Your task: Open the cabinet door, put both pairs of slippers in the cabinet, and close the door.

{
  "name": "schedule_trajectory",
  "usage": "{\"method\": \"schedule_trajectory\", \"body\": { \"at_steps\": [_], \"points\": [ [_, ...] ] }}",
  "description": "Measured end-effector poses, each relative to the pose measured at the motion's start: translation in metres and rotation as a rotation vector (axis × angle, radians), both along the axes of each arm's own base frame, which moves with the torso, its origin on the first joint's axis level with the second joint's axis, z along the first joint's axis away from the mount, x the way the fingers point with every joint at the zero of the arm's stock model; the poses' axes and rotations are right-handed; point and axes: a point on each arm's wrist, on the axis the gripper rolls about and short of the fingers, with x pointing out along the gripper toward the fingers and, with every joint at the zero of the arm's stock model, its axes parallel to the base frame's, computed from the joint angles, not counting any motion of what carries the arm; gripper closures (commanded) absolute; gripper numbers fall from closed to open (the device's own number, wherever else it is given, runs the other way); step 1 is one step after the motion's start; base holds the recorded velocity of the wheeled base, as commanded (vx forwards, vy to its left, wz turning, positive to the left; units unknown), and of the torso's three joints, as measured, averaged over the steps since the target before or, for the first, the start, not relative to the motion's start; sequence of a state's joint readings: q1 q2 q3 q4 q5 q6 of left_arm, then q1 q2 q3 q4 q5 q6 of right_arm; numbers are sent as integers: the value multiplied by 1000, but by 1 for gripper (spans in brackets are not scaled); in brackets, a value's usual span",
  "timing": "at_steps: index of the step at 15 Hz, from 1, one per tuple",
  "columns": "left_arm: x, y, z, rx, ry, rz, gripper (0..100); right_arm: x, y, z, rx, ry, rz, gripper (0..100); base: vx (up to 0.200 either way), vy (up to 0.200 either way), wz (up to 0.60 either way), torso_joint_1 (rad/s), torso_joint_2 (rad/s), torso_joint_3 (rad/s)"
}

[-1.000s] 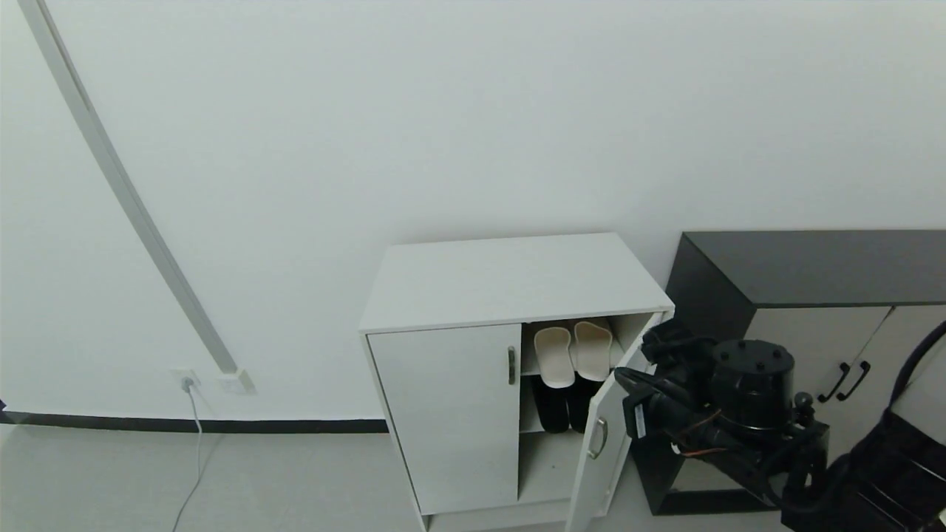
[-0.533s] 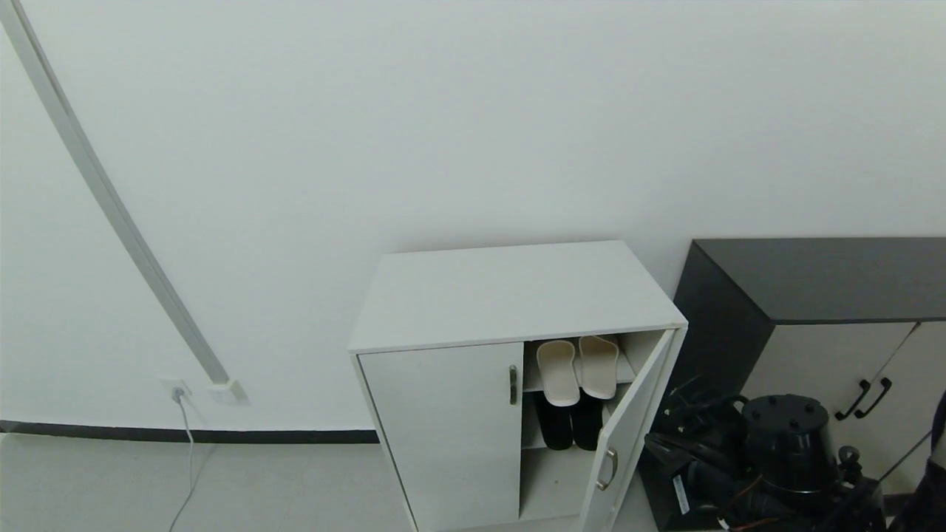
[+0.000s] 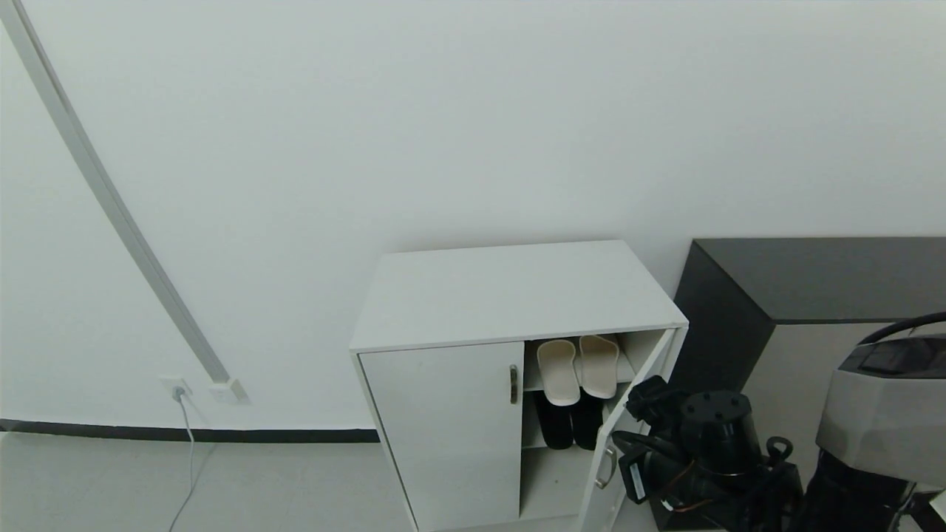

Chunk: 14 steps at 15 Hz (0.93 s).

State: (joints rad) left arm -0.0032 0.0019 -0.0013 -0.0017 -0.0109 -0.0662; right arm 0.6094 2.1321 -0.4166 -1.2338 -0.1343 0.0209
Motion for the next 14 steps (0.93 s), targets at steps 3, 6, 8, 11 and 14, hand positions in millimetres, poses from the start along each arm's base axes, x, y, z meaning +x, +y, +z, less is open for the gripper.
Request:
{"method": "schedule_trajectory", "body": {
  "at_steps": [3, 6, 8, 11, 14],
  "points": [
    [0, 0, 0, 0, 0, 0, 100, 12, 8, -4, 13, -15, -5, 100, 0, 0, 0, 0, 0, 0],
    [0, 0, 0, 0, 0, 0, 100, 28, 17, -6, 33, -44, -10, 100, 0, 0, 0, 0, 0, 0],
    [0, 0, 0, 0, 0, 1, 100, 39, 23, -9, 44, -61, -15, 100, 0, 0, 0, 0, 0, 0],
    [0, 0, 0, 0, -1, 0, 100, 56, 34, -12, 60, -88, -19, 100, 0, 0, 0, 0, 0, 0],
    [0, 0, 0, -1, 0, 1, 100, 70, 39, -17, 66, -97, -29, 100, 0, 0, 0, 0, 0, 0]
  ]
}}
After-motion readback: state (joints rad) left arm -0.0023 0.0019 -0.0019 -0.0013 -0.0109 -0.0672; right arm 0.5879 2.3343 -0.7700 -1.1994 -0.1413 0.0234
